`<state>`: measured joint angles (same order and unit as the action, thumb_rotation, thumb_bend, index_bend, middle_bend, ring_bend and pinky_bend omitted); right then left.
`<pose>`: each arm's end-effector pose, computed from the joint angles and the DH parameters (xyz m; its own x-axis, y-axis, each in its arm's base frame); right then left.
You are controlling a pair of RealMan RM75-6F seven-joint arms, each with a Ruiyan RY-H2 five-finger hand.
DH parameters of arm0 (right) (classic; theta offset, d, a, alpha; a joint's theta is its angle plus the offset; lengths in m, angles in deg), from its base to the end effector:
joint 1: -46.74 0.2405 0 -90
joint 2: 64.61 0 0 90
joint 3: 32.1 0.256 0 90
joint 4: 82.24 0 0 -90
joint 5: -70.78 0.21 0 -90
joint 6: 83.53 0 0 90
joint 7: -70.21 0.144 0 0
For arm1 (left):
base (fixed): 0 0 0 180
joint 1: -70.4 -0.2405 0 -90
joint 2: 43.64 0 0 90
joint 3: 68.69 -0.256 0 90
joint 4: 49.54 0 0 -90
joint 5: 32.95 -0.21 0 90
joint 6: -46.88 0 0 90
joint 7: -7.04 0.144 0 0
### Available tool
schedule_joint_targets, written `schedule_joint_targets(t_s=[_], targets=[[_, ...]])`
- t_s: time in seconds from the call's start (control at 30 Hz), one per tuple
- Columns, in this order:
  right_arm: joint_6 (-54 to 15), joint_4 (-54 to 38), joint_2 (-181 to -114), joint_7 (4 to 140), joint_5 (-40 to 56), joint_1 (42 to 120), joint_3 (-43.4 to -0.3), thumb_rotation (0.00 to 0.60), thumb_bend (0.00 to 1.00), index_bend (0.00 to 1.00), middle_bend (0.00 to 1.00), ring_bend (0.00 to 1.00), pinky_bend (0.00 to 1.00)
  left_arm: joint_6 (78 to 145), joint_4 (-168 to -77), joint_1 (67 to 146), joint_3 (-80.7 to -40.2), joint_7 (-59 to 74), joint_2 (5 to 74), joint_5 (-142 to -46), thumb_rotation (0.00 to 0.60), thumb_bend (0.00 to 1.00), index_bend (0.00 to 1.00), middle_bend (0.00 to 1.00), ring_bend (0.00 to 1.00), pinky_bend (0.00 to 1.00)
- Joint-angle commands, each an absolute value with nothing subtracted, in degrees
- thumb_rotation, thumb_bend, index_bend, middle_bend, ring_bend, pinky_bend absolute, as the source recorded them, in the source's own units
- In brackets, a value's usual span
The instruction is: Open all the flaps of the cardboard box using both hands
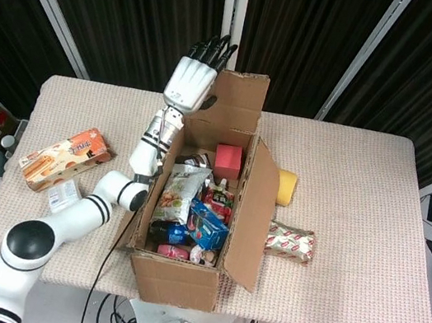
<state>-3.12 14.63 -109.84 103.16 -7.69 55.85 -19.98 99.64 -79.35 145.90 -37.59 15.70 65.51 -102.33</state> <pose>-0.2902 -0.2344 0.2781 0.0366 0.1383 0.9897 -0.9983 -0.0398 0.0425 0.0224 0.5128 0.0266 0.3777 -0.2964 0.8772 0.8026 -0.3676 -0.4699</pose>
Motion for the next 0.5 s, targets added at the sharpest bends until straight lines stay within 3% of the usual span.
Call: schedule_joint_targets(t_s=[0.03, 0.17, 0.27, 0.5], targets=[[-3.3, 14.1, -109.7, 103.9, -7.6, 55.7, -19.9, 0.6, 0.04, 0.0, 0.0, 0.0, 0.0, 99.5, -75.5, 147.1, -39.4, 12.4, 67.6, -102.3, 0.6, 0.19, 0.0, 0.0, 0.04, 0.18], [-4.0, 13.6, -109.9, 104.2, -7.9, 56.2, -19.9, 0.6, 0.04, 0.0, 0.0, 0.0, 0.0, 104.4, -78.9, 143.9, -41.8, 10.9, 65.4, -104.3, 0.6, 0.19, 0.0, 0.0, 0.04, 0.18], [-4.2, 13.7, -110.2, 103.8, -8.7, 56.5, -20.0, 0.6, 0.04, 0.0, 0.0, 0.0, 0.0, 108.1, -87.3, 139.5, -43.1, 11.0, 61.5, -104.8, 0.6, 0.17, 0.0, 0.0, 0.04, 0.18], [-3.1, 13.4, -111.5, 100.2, -10.3, 56.0, -21.0, 0.6, 0.05, 0.0, 0.0, 0.0, 0.0, 112.3, -128.2, 121.7, -49.3, 20.9, 40.1, -101.2, 0.6, 0.15, 0.0, 0.0, 0.04, 0.18]])
